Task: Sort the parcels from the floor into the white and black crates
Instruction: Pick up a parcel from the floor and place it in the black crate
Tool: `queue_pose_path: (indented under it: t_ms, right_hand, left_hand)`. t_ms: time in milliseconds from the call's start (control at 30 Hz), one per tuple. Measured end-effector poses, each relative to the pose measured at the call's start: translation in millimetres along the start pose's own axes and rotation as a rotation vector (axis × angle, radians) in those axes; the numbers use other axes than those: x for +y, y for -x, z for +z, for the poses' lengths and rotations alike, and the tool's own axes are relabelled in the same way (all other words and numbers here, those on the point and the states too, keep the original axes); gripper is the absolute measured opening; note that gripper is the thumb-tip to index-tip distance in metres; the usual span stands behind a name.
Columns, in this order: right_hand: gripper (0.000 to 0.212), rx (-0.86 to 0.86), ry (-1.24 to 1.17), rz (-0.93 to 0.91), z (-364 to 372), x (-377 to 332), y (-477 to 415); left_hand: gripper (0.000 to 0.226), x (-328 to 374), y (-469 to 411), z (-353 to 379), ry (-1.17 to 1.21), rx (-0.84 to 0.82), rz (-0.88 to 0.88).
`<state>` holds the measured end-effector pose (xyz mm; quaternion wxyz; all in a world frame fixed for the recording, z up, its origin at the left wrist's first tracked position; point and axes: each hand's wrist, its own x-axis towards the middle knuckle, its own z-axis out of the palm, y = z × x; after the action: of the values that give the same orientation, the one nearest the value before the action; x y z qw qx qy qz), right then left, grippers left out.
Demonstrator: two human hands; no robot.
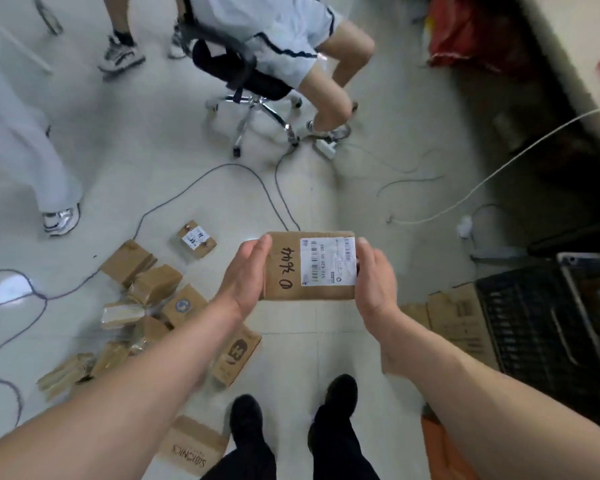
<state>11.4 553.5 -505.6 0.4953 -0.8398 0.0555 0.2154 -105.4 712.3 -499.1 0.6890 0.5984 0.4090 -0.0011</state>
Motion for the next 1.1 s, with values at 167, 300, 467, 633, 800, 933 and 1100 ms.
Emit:
queue_pose_path:
  t_ms: [167,300,467,633,800,933,1100]
  right_hand:
    - [0.055,0.154,-0.049,-0.015,-102.3,-15.1,6.4]
    - [0.052,0.266,-0.089,-0.024,-193.0,-13.3,5.0]
    - [0.068,0.327,-0.172,0.021,-301.2,-0.8,-6.5]
    - [0.071,0.388,-0.222,0.027,-402.4,22.1,-23.5]
    - [0.076,0.448,-0.335,0.087,-471.9,55.7,-42.1]
    - [0.076,0.509,-0.413,0.167,-506.0,83.7,-60.4]
    - [0.077,0.525,-0.507,0.31,-524.7,113.3,-86.1]
  left_hand:
    - [0.05,54.6,18.8,85.1,-0.013,-0.141,0.072]
    - [0.046,88.7,34.2,168.0,-0.058,-0.266,0.131]
    - [0.038,120.1,55.9,282.3,-0.111,-0.386,0.187]
    - [0.038,141.7,72.1,390.8,-0.202,-0.49,0.208]
    - [0.038,156.5,84.7,482.9,-0.298,-0.562,0.221]
    - [0.054,156.0,84.4,538.8,-0.396,-0.615,0.175]
    - [0.052,140.8,52.3,602.9,-0.54,-0.632,0.162]
